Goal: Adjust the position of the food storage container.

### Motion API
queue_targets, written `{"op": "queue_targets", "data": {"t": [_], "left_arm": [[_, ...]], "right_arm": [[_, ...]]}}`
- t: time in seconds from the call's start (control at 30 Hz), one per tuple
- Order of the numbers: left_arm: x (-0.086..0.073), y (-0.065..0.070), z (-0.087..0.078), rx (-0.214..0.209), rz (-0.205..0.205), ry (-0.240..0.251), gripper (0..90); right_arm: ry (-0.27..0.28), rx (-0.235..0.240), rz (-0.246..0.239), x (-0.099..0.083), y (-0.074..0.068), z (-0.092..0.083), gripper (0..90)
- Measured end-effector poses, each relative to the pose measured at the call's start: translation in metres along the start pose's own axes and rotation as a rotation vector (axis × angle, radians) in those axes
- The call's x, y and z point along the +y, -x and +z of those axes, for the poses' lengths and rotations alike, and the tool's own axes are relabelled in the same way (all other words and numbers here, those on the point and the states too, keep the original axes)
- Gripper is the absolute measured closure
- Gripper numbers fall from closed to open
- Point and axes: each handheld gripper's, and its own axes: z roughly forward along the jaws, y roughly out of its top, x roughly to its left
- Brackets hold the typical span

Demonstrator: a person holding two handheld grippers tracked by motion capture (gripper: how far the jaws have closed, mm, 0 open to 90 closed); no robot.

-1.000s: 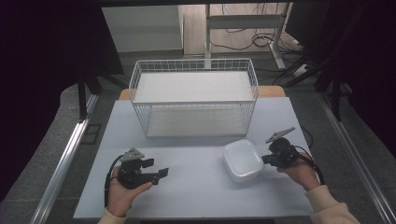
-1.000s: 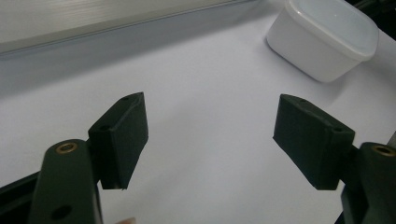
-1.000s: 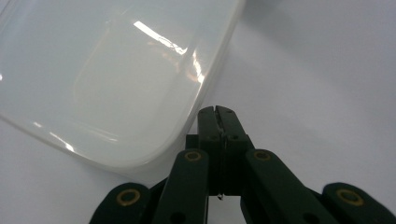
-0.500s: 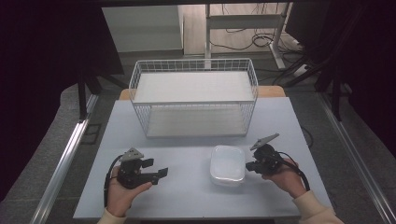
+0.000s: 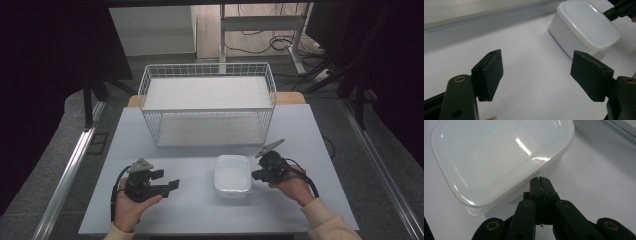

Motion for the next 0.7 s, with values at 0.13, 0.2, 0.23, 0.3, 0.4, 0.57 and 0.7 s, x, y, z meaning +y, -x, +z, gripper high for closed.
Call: {"op": "queue_targets", "data": {"t": [0.13, 0.2, 0.23, 0.3, 0.4, 0.57, 0.7], "left_arm": [[0.0, -0.001, -0.001, 0.002, -0.001, 0.002, 26.2], [0.0, -0.002, -0.001, 0.004, -0.003, 0.002, 26.2], [0.0, -0.001, -0.001, 0.004, -0.003, 0.002, 26.2], [0.0, -0.001, -0.001, 0.002, -0.002, 0.003, 26.2], [0.0, -0.001, -0.001, 0.002, -0.002, 0.002, 26.2], [0.0, -0.002, -0.001, 0.004, -0.004, 0.001, 26.2], [0.0, -0.002, -0.001, 0.004, -0.003, 0.001, 26.2]], "right_arm": [[0.004, 0.013, -0.021, 0.007, -0.005, 0.006, 90.0], [0.003, 0.016, -0.02, 0.009, -0.007, 0.007, 90.0], [0.005, 0.017, -0.02, 0.01, -0.008, 0.008, 90.0], [0.006, 0.022, -0.026, 0.012, -0.009, 0.01, 90.0], [0.011, 0.032, -0.032, 0.015, -0.013, 0.014, 90.0], [0.017, 0.043, -0.045, 0.022, -0.018, 0.02, 90.0], [0.02, 0.042, -0.049, 0.025, -0.019, 0.023, 90.0]]}}
